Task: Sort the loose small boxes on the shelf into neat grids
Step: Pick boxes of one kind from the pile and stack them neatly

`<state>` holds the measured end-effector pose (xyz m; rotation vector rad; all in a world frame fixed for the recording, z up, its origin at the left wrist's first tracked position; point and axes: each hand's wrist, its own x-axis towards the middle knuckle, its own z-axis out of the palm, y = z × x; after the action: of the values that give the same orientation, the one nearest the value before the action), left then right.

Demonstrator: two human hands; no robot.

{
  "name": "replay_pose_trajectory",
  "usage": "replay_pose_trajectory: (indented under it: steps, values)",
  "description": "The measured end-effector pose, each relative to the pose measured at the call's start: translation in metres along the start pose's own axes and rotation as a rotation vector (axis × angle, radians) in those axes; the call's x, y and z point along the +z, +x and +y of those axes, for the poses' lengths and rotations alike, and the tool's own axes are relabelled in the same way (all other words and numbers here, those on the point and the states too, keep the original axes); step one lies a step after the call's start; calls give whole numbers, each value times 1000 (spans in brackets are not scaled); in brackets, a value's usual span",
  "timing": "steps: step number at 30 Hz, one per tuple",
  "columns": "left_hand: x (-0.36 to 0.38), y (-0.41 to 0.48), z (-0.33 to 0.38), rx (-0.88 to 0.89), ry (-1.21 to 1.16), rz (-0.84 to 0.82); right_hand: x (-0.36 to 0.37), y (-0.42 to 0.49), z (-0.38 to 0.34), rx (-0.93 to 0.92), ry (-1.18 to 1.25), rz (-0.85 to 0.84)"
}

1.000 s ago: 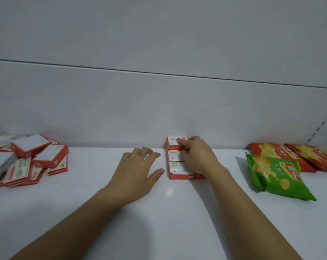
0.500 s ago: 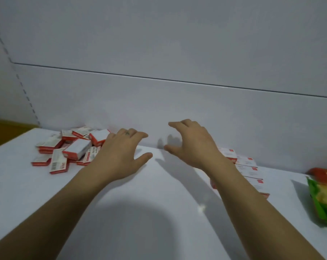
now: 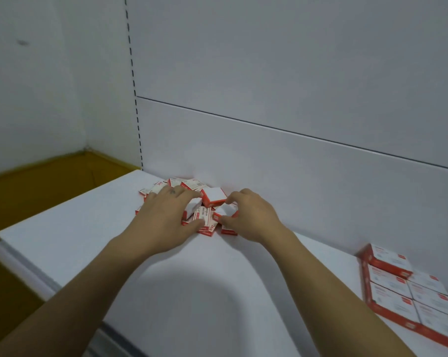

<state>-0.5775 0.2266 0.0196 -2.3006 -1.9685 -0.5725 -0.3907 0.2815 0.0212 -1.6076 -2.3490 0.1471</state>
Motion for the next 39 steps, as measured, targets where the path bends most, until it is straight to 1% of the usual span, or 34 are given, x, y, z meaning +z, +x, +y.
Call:
replay_pose_trajectory:
  steps: [7, 12, 16, 19, 24, 27, 29, 33, 37, 39]
  values:
    - [2, -12, -14, -77, -16, -23, 19, 17, -4, 65, -89, -39]
    - [4, -15, -12, -85, -40, -45, 26, 22, -2, 138, 6, -69]
    - [6, -13, -2, -64, -58, -53, 28, 17, -2, 149, 80, -19]
    - [11, -14, 8, -55, -61, -98, 31, 7, 2, 153, 123, 31]
    - [21, -15, 26, -65, -102, -133, 16, -17, 13, 85, 183, 89]
    - [29, -14, 42, -23, -155, -130, -2, -37, 25, 40, 190, 135]
    - [34, -12, 54, 23, -220, -125, -12, -53, 36, 35, 174, 164]
    - [42, -1, 81, 83, -476, -145, -32, -87, 62, 40, 147, 203]
    - [42, 12, 121, 145, -726, -257, -48, -119, 85, 62, 62, 248]
    - [42, 19, 143, 143, -830, -337, -52, -131, 96, 35, 30, 314]
